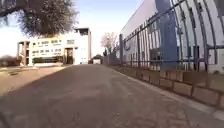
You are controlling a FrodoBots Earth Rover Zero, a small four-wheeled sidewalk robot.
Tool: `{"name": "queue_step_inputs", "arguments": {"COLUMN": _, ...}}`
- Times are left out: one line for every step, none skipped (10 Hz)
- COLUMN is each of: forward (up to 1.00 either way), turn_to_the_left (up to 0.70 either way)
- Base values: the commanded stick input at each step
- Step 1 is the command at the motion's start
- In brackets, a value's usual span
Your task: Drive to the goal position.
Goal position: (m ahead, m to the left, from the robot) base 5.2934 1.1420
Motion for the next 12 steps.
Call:
{"name": "queue_step_inputs", "arguments": {"forward": 1.0, "turn_to_the_left": 0.0}}
{"name": "queue_step_inputs", "arguments": {"forward": 1.0, "turn_to_the_left": 0.0}}
{"name": "queue_step_inputs", "arguments": {"forward": 1.0, "turn_to_the_left": 0.0}}
{"name": "queue_step_inputs", "arguments": {"forward": 1.0, "turn_to_the_left": 0.0}}
{"name": "queue_step_inputs", "arguments": {"forward": 1.0, "turn_to_the_left": 0.0}}
{"name": "queue_step_inputs", "arguments": {"forward": 1.0, "turn_to_the_left": 0.0}}
{"name": "queue_step_inputs", "arguments": {"forward": 1.0, "turn_to_the_left": 0.0}}
{"name": "queue_step_inputs", "arguments": {"forward": 1.0, "turn_to_the_left": 0.0}}
{"name": "queue_step_inputs", "arguments": {"forward": 1.0, "turn_to_the_left": 0.0}}
{"name": "queue_step_inputs", "arguments": {"forward": 1.0, "turn_to_the_left": 0.0}}
{"name": "queue_step_inputs", "arguments": {"forward": 1.0, "turn_to_the_left": 0.0}}
{"name": "queue_step_inputs", "arguments": {"forward": 1.0, "turn_to_the_left": 0.0}}
